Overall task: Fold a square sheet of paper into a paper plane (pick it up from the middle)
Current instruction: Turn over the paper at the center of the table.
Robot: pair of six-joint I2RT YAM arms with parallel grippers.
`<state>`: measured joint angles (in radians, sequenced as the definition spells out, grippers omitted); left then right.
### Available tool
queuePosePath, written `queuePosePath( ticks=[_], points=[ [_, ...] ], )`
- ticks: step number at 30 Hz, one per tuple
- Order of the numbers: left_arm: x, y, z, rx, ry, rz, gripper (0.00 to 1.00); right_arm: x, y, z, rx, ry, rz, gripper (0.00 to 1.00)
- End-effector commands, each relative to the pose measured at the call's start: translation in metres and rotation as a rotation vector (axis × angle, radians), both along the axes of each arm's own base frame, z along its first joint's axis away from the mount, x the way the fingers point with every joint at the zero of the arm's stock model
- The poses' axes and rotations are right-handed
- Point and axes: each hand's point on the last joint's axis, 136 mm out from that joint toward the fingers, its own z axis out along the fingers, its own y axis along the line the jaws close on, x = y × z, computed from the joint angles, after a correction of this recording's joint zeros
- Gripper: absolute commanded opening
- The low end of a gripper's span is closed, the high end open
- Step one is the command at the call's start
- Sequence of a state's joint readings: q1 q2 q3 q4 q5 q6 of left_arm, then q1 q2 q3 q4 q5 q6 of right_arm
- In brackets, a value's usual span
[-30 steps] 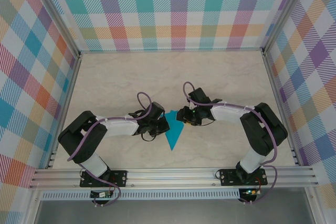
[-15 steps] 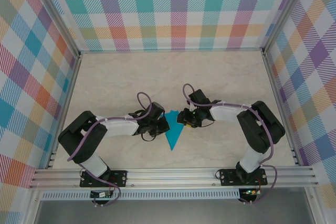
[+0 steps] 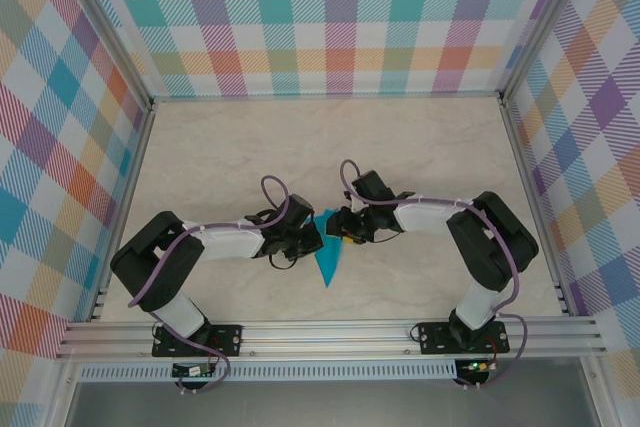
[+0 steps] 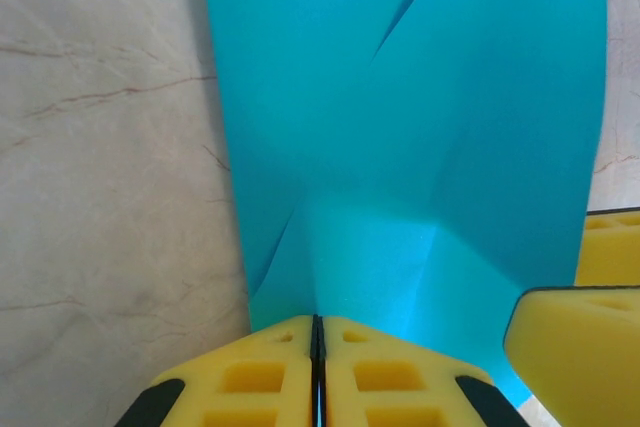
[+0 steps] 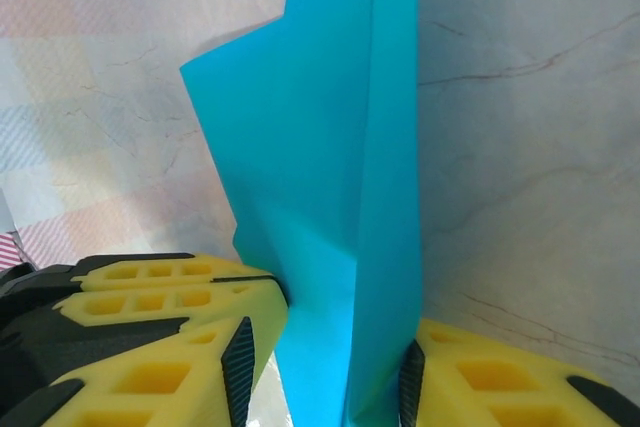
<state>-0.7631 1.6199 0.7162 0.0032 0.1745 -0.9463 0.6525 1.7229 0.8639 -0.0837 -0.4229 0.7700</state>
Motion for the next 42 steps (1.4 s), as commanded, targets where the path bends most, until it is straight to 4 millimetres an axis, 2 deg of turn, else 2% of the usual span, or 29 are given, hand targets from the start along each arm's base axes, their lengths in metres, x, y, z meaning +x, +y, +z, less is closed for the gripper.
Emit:
queuePosePath(
  ticks=[1, 5, 9, 13, 16, 21, 29, 34, 42],
  points=[
    [-0.004, 0.008, -0.009, 0.030, 0.031, 0.009, 0.09, 0.004, 0.018, 0.013, 0.078, -0.002, 0.043, 0.44],
    [-0.004, 0.009, -0.008, 0.029, 0.028, 0.016, 0.09, 0.004, 0.009, 0.000, 0.039, 0.050, -0.055, 0.46],
    [-0.005, 0.011, -0.009, 0.036, 0.028, 0.024, 0.09, -0.001, 0.005, -0.002, 0.084, 0.060, -0.132, 0.46],
    [-0.005, 0.012, -0.008, 0.031, 0.028, 0.030, 0.10, -0.007, 0.000, 0.005, 0.079, 0.031, -0.131, 0.45],
    [-0.006, 0.012, -0.009, 0.030, 0.029, 0.028, 0.10, -0.010, 0.004, 0.010, 0.104, 0.015, -0.106, 0.43],
    [-0.005, 0.012, -0.007, 0.022, 0.022, 0.031, 0.10, -0.008, 0.012, 0.003, 0.100, 0.017, -0.089, 0.39],
    [-0.004, 0.011, -0.004, 0.015, 0.015, 0.035, 0.10, -0.001, 0.012, -0.008, 0.046, 0.014, -0.093, 0.38],
    [-0.005, 0.011, -0.004, 0.011, 0.017, 0.035, 0.10, 0.000, 0.016, -0.009, 0.054, 0.013, -0.078, 0.31],
    [-0.005, 0.012, -0.003, 0.010, 0.011, 0.035, 0.10, 0.002, 0.022, -0.011, 0.067, 0.008, -0.049, 0.27]
  ],
)
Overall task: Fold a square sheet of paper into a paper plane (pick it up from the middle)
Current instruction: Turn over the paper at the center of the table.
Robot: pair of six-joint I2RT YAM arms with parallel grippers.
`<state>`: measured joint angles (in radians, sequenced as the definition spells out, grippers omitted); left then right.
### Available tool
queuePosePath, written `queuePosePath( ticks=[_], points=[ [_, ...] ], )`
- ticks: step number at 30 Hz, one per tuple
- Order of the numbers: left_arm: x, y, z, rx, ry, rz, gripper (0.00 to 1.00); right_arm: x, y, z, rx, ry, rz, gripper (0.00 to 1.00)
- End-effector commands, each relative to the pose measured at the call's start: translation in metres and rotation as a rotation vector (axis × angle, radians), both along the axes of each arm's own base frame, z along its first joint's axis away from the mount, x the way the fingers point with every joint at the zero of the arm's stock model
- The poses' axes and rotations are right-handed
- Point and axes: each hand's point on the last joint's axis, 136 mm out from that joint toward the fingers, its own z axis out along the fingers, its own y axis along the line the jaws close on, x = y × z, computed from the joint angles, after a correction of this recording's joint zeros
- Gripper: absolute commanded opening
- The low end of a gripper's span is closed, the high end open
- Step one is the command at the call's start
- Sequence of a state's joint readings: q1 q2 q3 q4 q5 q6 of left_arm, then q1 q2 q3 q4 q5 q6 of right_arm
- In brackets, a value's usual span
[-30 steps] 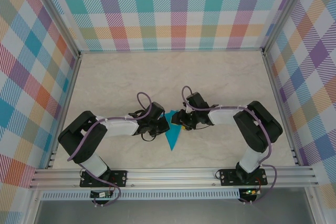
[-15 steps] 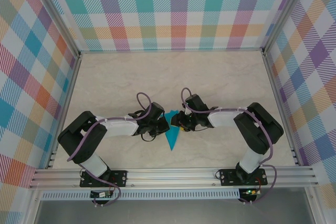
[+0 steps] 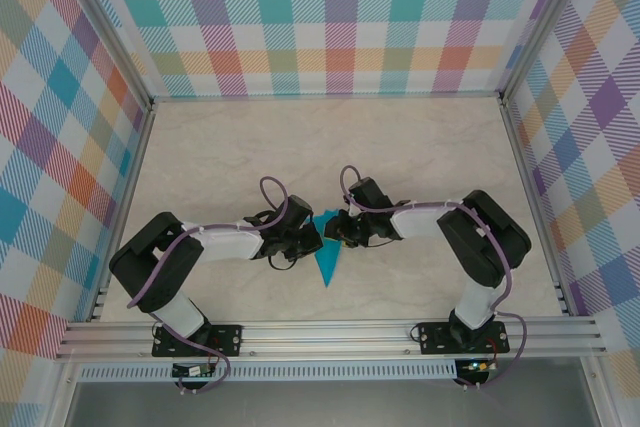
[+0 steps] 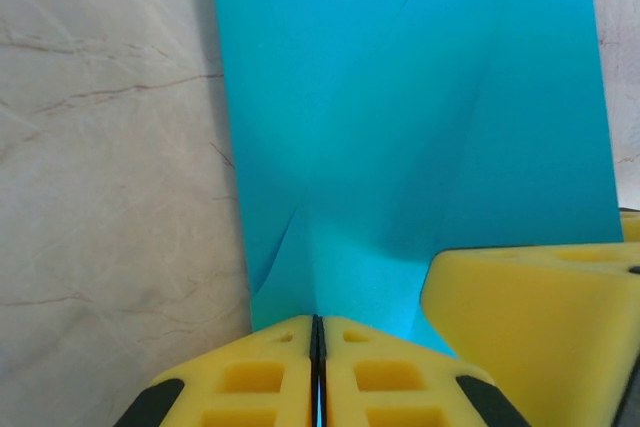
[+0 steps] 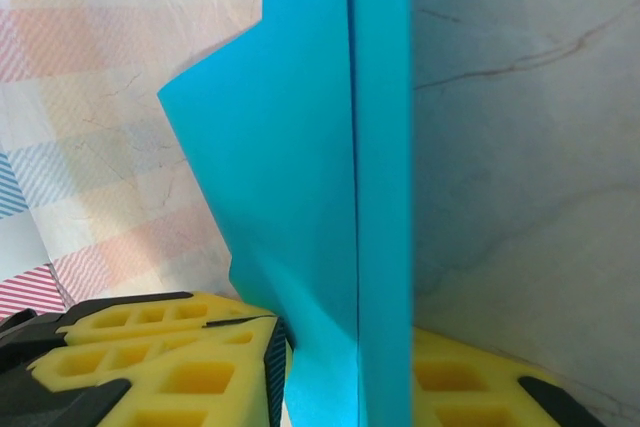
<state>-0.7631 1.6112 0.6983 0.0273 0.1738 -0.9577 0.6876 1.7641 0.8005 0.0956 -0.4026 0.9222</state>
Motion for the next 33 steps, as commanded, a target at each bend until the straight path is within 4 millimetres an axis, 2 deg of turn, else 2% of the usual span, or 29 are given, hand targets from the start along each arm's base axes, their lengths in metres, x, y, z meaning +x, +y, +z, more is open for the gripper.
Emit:
queuePosePath(
  ticks=[1, 6, 8, 12, 15, 17, 19, 23, 26, 29, 33],
  points=[
    [-0.004, 0.011, -0.003, 0.020, 0.017, 0.025, 0.10, 0.004, 0.011, 0.004, 0.026, -0.030, 0.041, 0.26],
    [-0.003, 0.010, 0.002, 0.009, 0.005, 0.025, 0.11, 0.005, 0.015, 0.003, 0.038, -0.036, 0.064, 0.20],
    [-0.003, 0.010, 0.007, 0.001, -0.009, 0.028, 0.11, 0.006, 0.015, 0.006, 0.037, -0.049, 0.071, 0.14],
    [-0.001, 0.013, 0.020, -0.018, -0.046, 0.041, 0.14, 0.008, 0.015, 0.022, 0.026, -0.092, 0.097, 0.07],
    [0.000, 0.022, 0.037, -0.022, -0.095, 0.071, 0.19, 0.011, 0.004, 0.035, -0.050, -0.142, 0.112, 0.05],
    [0.001, 0.035, 0.050, 0.003, -0.133, 0.108, 0.22, 0.015, -0.015, 0.043, -0.177, -0.173, 0.111, 0.05],
    [-0.001, 0.050, 0.060, 0.034, -0.168, 0.143, 0.24, 0.018, -0.045, 0.049, -0.370, -0.194, 0.115, 0.06],
    [-0.009, 0.088, 0.075, 0.107, -0.219, 0.230, 0.29, 0.022, -0.124, 0.073, -0.839, -0.211, 0.092, 0.08],
    [-0.018, 0.115, 0.079, 0.147, -0.246, 0.287, 0.33, 0.025, -0.154, 0.095, -1.107, -0.255, 0.126, 0.08],
    [-0.026, 0.138, 0.079, 0.180, -0.255, 0.354, 0.37, 0.027, -0.158, 0.101, -1.258, -0.258, 0.155, 0.08],
    [-0.034, 0.162, 0.082, 0.198, -0.274, 0.439, 0.39, 0.027, -0.139, 0.090, -1.346, -0.250, 0.193, 0.09]
  ],
)
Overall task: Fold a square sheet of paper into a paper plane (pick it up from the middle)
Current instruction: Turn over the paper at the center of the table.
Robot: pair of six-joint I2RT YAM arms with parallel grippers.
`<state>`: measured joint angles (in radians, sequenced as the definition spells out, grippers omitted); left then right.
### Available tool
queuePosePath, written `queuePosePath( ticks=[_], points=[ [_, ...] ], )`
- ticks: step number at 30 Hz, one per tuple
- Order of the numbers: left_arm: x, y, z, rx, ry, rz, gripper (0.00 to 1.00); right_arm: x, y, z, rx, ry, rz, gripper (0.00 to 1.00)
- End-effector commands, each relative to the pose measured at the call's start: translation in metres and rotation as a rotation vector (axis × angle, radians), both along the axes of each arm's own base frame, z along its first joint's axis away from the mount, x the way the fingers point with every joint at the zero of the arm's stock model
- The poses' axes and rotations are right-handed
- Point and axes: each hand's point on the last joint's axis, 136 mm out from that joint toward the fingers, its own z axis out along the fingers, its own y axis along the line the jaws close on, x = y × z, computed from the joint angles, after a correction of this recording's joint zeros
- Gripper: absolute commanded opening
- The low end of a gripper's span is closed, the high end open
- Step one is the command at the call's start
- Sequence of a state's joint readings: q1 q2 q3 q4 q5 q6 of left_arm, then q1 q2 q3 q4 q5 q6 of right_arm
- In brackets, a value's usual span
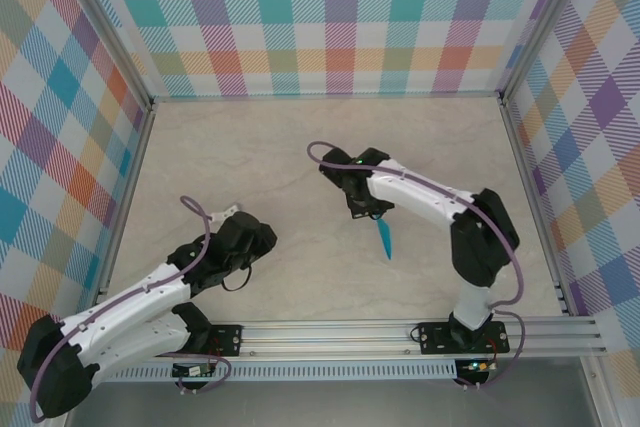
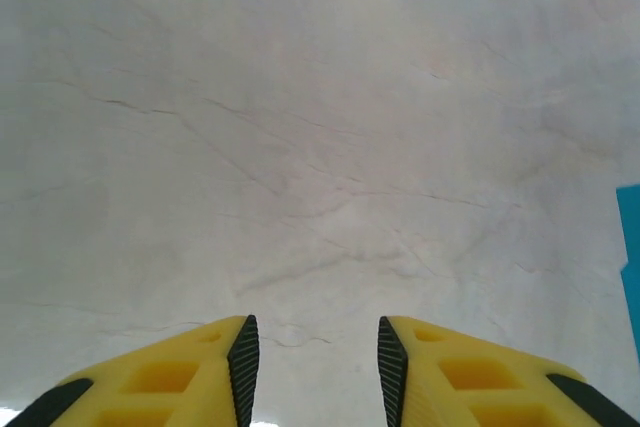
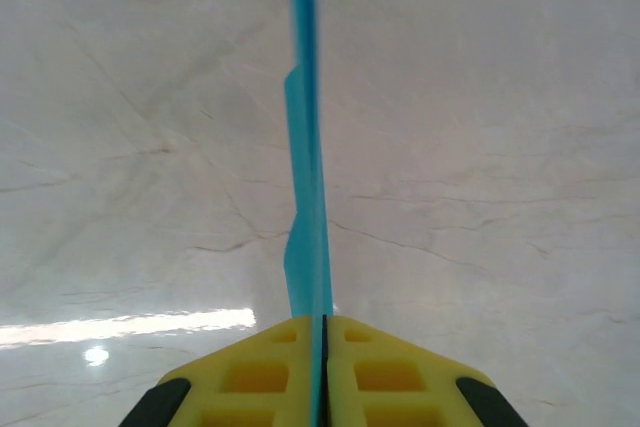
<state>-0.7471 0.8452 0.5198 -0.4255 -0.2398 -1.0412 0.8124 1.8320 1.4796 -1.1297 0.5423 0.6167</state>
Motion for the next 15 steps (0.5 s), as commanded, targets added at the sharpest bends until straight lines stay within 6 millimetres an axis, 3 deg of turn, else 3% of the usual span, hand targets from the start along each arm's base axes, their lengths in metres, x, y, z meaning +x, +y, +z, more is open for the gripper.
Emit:
queuePosePath(
  ticks=[1, 7, 10, 15],
  points=[
    [-0.009, 0.038, -0.009, 0.071, 0.013, 0.132, 0.40, -0.011, -0.015, -0.004, -0.249, 0.036, 0.022, 0.09],
    [-0.013, 0.049, -0.003, 0.058, -0.022, 0.171, 0.42, -0.016, 0.038, -0.038, -0.255, 0.060, 0.039, 0.12],
    [-0.014, 0.050, -0.002, 0.069, -0.016, 0.169, 0.42, -0.022, 0.067, -0.059, -0.205, 0.091, 0.043, 0.15],
    [-0.015, 0.051, -0.003, 0.068, -0.010, 0.169, 0.43, -0.034, 0.106, -0.077, -0.095, 0.148, 0.057, 0.22]
  ],
)
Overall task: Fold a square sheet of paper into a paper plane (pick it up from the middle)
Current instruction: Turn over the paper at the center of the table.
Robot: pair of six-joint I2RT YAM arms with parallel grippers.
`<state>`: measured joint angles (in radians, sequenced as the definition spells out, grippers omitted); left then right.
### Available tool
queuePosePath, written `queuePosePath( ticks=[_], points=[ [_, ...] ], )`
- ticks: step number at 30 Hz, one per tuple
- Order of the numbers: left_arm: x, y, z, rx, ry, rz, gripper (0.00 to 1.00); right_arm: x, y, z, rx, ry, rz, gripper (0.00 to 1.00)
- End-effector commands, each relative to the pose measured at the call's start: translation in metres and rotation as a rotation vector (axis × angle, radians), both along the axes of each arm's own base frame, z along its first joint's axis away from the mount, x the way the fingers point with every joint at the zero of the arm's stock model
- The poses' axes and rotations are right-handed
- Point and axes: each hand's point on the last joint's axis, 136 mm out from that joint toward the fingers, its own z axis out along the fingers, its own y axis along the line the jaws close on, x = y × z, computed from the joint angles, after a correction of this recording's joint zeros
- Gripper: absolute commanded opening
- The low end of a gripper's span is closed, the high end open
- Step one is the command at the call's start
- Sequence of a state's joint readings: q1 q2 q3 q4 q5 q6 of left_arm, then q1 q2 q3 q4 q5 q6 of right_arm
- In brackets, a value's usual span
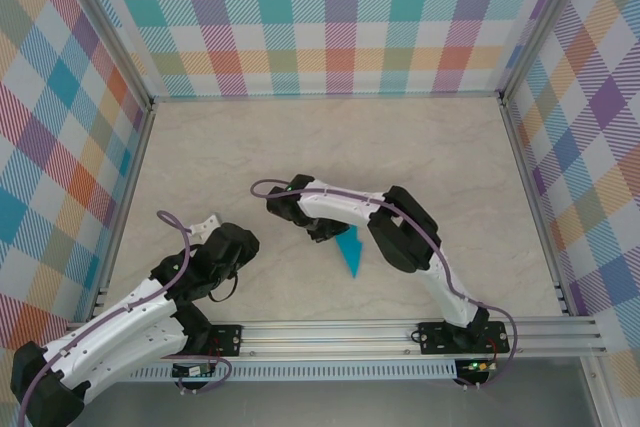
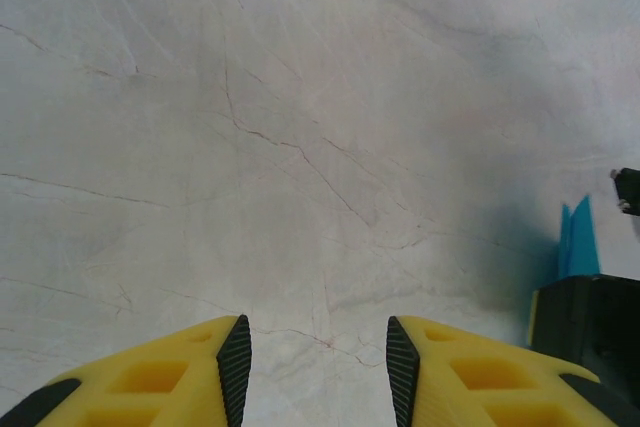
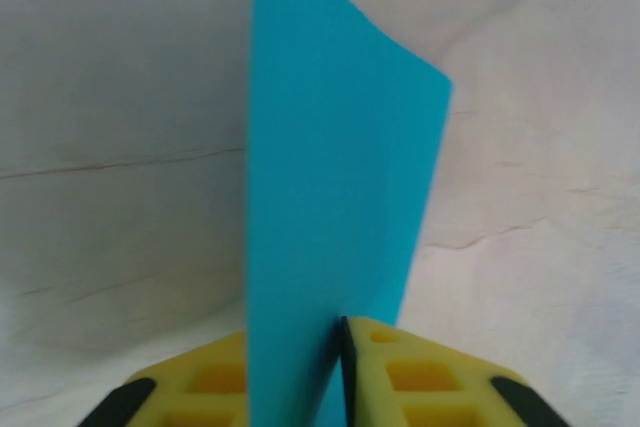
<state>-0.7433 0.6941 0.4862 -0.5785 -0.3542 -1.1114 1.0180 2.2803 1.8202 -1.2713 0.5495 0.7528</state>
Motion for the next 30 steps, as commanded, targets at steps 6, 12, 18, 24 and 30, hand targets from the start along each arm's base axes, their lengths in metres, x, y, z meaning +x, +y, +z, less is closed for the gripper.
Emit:
queuePosePath(
  ticks=[6, 12, 18, 24, 30],
  points=[
    [0.000, 0.008, 0.000, 0.025, 0.002, 0.023, 0.44, -0.022, 0.059, 0.011, 0.370, 0.107, 0.039, 0.45],
    [0.005, 0.000, 0.002, 0.024, 0.004, -0.005, 0.45, -0.028, 0.063, 0.069, 0.655, 0.038, 0.098, 0.64],
    [0.014, -0.029, 0.000, 0.006, 0.038, -0.116, 0.46, -0.033, 0.037, 0.100, 0.988, 0.049, 0.106, 0.69],
    [0.025, -0.081, -0.021, -0.052, 0.160, -0.280, 0.49, -0.040, 0.012, 0.084, 1.283, 0.174, -0.016, 0.31],
    [0.038, -0.116, -0.039, -0.131, 0.255, -0.349, 0.48, -0.057, 0.014, 0.066, 1.350, 0.265, -0.028, 0.10]
  ],
)
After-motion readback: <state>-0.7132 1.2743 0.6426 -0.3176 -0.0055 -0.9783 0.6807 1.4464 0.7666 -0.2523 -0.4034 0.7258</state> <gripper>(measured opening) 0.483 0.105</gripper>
